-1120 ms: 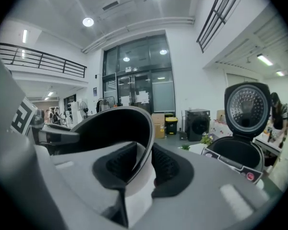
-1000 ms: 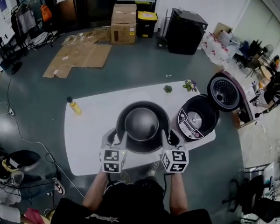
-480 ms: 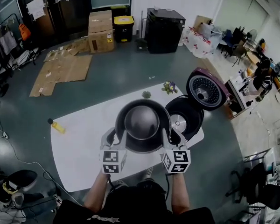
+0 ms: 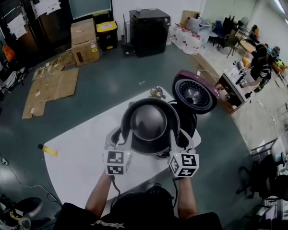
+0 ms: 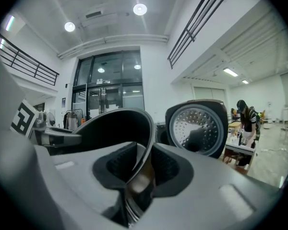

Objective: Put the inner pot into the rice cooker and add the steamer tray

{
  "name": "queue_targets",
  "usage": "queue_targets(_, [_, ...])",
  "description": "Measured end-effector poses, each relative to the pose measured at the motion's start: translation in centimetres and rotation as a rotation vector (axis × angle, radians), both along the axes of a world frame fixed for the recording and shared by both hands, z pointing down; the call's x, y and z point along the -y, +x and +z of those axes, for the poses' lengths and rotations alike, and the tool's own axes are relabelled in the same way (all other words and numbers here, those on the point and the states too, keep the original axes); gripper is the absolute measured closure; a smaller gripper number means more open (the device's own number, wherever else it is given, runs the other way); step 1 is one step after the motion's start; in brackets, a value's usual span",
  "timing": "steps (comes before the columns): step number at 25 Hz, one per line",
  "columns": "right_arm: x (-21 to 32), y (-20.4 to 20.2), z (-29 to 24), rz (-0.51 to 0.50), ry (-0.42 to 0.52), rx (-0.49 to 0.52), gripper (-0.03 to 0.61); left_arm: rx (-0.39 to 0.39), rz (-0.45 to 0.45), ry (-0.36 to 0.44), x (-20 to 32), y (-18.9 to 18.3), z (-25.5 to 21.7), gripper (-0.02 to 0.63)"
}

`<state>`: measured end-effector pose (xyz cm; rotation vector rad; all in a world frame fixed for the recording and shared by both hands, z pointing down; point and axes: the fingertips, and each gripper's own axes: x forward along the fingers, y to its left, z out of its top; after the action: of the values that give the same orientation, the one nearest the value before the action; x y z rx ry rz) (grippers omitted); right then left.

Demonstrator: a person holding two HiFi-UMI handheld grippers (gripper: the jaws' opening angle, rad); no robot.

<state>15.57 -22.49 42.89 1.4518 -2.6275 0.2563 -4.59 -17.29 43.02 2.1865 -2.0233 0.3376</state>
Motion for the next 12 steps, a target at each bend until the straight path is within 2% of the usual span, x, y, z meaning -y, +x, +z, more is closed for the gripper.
queue_targets(7, [3.8, 4.4, 0.6, 0.122, -0.014, 0.027, 0.486, -0.001, 0.085, 0.001, 6.3, 3.9, 0.5, 0.486])
queue_targets(12, [5.6, 6.6, 1.7, 0.192, -0.057, 0.039, 0.486, -0.011, 0.149, -0.020, 9.8, 5.9, 1.1, 0.491])
